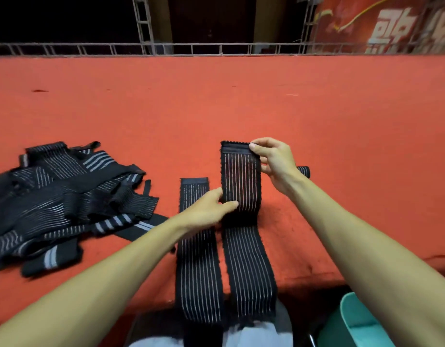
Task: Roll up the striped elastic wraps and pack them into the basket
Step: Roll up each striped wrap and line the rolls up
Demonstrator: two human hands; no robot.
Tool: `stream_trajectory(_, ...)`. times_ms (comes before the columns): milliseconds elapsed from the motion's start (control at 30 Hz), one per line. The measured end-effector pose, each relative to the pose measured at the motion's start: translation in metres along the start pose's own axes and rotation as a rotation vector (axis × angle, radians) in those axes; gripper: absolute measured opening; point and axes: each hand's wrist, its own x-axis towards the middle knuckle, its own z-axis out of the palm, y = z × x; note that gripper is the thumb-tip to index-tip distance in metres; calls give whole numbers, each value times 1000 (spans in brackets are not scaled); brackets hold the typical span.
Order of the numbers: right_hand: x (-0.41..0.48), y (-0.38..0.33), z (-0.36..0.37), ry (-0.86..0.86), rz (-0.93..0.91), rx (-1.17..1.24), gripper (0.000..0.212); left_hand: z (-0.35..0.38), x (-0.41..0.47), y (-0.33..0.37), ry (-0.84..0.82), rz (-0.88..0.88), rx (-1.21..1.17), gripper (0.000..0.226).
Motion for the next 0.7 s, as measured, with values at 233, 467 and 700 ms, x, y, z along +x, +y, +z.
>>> stream_trajectory(233,-31,-31,18,-44,-24,-174,10,-14,-66,44,-241,-31,-620,31)
stream_trajectory(467,-35,-13,36,-150,81,-345,8,-34,-85,19,-179,-138,-641,26)
stream_trajectory(700,-28,13,44,-312,117,-417,5,-55,-57,-23,-66,-271,-59,30)
